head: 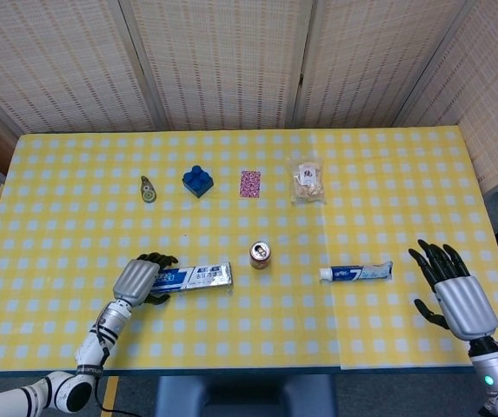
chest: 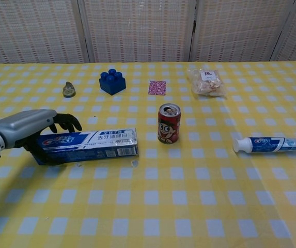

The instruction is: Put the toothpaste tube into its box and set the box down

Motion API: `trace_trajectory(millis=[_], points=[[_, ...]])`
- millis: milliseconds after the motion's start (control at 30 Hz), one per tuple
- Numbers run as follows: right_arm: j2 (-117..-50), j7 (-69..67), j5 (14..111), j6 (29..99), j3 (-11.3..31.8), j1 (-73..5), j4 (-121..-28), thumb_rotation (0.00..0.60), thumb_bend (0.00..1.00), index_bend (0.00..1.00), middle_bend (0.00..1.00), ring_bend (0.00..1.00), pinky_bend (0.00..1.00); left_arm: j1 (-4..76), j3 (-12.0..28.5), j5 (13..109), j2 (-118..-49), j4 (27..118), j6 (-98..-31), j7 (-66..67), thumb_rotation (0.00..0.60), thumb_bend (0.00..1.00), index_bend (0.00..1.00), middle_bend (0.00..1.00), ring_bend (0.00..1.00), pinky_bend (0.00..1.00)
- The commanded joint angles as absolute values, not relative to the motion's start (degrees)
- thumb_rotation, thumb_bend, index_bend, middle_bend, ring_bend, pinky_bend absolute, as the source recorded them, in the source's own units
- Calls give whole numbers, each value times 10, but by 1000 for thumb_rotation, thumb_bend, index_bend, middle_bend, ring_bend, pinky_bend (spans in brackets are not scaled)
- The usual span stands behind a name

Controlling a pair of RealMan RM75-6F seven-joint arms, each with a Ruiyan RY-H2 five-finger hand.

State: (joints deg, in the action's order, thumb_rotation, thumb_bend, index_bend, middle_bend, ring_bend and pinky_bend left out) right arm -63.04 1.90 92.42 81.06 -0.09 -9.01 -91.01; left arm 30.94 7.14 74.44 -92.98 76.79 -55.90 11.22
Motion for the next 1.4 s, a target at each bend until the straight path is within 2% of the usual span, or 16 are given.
trace_trajectory(millis=[33,233,567,700,867,1167,1400], points=[[-630,19,923,810,-1,-90,-910,600,337,0,0,0,0,313,69,746,-937,756,-559,110,600,232,313,367,276,328],[-632,23,918,809,2,-90,-910,600,337,0,0,0,0,318,67,748,-950,731,-562,103,600,232,345,393,309,351],[-636,33,913,806,3,-90,-910,600,337,0,0,0,0,320,65,748,-956,712,-571,102,600,234,423,504,431,500],[-637,37,913,807,3,-89,-910,600,337,0,0,0,0,316,67,750,-958,704,-585,89,600,232,442,529,456,530],[-639,41,915,809,2,-88,-911,600,338,0,0,0,0,303,65,768,-963,692,-624,70,600,229,493,586,502,588],[-644,48,907,811,9,-88,-910,600,338,0,0,0,0,263,44,813,-918,738,-709,58,600,225,502,596,510,595],[-636,72,850,723,21,-123,-892,600,337,0,0,0,0,227,29,859,-873,801,-789,63,600,224,498,596,508,593]])
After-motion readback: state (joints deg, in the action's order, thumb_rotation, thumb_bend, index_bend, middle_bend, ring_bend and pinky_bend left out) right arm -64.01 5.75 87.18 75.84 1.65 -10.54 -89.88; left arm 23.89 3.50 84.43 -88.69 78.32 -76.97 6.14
